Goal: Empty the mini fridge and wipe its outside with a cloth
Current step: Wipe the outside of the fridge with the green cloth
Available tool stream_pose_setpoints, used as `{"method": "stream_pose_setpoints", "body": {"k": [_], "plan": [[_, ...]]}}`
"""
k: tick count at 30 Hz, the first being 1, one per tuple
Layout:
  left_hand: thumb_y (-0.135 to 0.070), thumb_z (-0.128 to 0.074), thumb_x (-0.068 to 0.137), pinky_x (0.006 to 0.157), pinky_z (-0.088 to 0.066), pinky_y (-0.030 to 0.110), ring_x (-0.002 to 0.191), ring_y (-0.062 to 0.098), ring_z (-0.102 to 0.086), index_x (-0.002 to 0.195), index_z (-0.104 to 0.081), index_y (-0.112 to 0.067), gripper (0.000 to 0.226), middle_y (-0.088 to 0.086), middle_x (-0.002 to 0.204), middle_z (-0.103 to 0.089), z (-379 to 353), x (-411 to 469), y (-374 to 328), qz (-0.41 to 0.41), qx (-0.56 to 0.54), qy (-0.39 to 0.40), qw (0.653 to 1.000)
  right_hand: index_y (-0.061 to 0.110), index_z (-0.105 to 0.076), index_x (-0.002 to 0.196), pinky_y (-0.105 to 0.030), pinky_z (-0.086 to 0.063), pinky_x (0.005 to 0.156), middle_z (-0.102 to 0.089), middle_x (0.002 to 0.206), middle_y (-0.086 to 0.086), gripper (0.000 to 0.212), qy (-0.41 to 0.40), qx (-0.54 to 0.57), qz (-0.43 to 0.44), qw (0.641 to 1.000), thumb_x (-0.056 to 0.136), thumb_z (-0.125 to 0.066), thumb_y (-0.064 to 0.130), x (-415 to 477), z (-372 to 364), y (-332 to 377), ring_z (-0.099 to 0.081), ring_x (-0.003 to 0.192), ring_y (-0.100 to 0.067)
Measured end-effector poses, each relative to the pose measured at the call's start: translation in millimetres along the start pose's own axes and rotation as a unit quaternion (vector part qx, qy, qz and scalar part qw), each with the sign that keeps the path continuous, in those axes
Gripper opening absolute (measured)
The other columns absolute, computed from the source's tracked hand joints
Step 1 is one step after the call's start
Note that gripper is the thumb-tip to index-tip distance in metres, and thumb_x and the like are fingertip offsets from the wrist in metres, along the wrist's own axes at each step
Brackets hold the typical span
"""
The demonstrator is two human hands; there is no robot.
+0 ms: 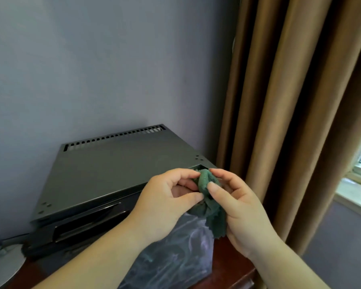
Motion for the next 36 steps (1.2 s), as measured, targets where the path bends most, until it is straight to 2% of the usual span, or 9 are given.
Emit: {"method": "stream_pose_setpoints", "body": {"k": [5,9,12,15,19,22,29,32,36], "plan": [[-0.007,-0.078,0.084,0.083,-0.056,0.027,0.089,0.013,-0.071,0.106,-0.073,-0.031,0.033,-0.007,0.095,-0.073,-25,8,-8,0.006,0.081,-0.012,0.997,0.027,-0.076,0.097,-0.044,-0.059,0.084,-0.076,0.107,-0.007,0.018,-0.042,-0.015,-0.018,0.999,0.086,-0.072,0.013,5,42,-5,-0.073,0.100,-0.028],[-0.023,-0.073,0.090,0.084,-0.046,0.009,0.100,-0.004,-0.061,0.111,-0.064,-0.043,0.030,-0.025,0.100,-0.065,-17,17,-18,-0.041,0.315,-0.038,0.948,0.023,-0.075,0.098,-0.040,-0.061,0.077,-0.077,0.099,-0.004,0.015,-0.113,-0.021,-0.022,0.993,0.088,-0.073,0.012,14,86,-6,-0.075,0.091,-0.024],[-0.036,-0.062,0.096,0.093,-0.041,0.016,0.110,-0.004,-0.051,0.128,-0.057,-0.043,0.033,-0.029,0.114,-0.054,-8,29,-11,-0.043,0.463,0.008,0.885,0.029,-0.074,0.101,-0.038,-0.063,0.078,-0.077,0.097,0.006,0.019,-0.141,-0.082,0.003,0.987,0.086,-0.077,0.018,22,112,-2,-0.074,0.091,-0.014],[-0.044,-0.054,0.098,0.099,-0.041,0.027,0.115,0.001,-0.044,0.138,-0.050,-0.046,0.041,-0.025,0.123,-0.047,2,36,4,-0.009,0.528,0.055,0.847,0.036,-0.073,0.102,-0.034,-0.062,0.079,-0.074,0.096,0.018,0.021,-0.130,-0.165,0.039,0.977,0.086,-0.078,0.023,33,121,0,-0.071,0.090,-0.003],[-0.063,-0.038,0.096,0.106,-0.036,0.027,0.126,0.000,-0.036,0.141,-0.047,-0.050,0.048,-0.022,0.136,-0.043,13,38,19,0.017,0.550,0.104,0.829,0.042,-0.072,0.101,-0.023,-0.056,0.088,-0.070,0.100,0.023,0.026,-0.083,-0.261,0.102,0.956,0.085,-0.079,0.023,46,107,-3,-0.064,0.099,0.005],[-0.068,-0.029,0.092,0.107,-0.029,0.024,0.131,-0.002,-0.031,0.142,-0.047,-0.051,0.056,-0.023,0.142,-0.041,17,38,23,0.015,0.547,0.103,0.831,0.033,-0.075,0.107,-0.006,-0.045,0.092,-0.064,0.110,0.021,0.027,-0.078,-0.311,0.176,0.931,0.084,-0.080,0.019,47,92,-8,-0.058,0.106,0.009],[-0.053,-0.046,0.097,0.109,-0.028,0.025,0.134,-0.003,-0.031,0.143,-0.045,-0.051,0.046,-0.027,0.143,-0.041,21,40,26,-0.001,0.517,0.092,0.851,0.021,-0.077,0.110,-0.007,-0.043,0.096,-0.062,0.115,0.013,0.024,-0.142,-0.317,0.243,0.906,0.086,-0.077,0.020,42,66,-38,-0.058,0.109,0.005],[-0.047,-0.048,0.099,0.113,-0.026,0.027,0.139,-0.003,-0.025,0.141,-0.042,-0.056,0.044,-0.028,0.147,-0.036,24,41,29,0.002,0.506,0.125,0.854,0.022,-0.078,0.108,-0.007,-0.043,0.094,-0.061,0.113,0.009,0.022,-0.191,-0.275,0.225,0.915,0.086,-0.078,0.020,38,63,-52,-0.059,0.108,0.001],[-0.056,-0.036,0.097,0.115,-0.019,0.027,0.143,-0.002,-0.015,0.141,-0.035,-0.065,0.044,-0.026,0.154,-0.026,28,41,31,0.004,0.522,0.211,0.826,0.036,-0.076,0.100,-0.007,-0.044,0.090,-0.062,0.107,0.009,0.021,-0.274,-0.198,0.147,0.930,0.086,-0.079,0.020,32,65,-69,-0.061,0.101,-0.001]]}}
Point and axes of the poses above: each hand's wrist, its own x-axis towards the middle knuckle, its own z-axis out of the back of the hand, y = z × x, the point moved 7 cm from there along x, towards the middle knuckle
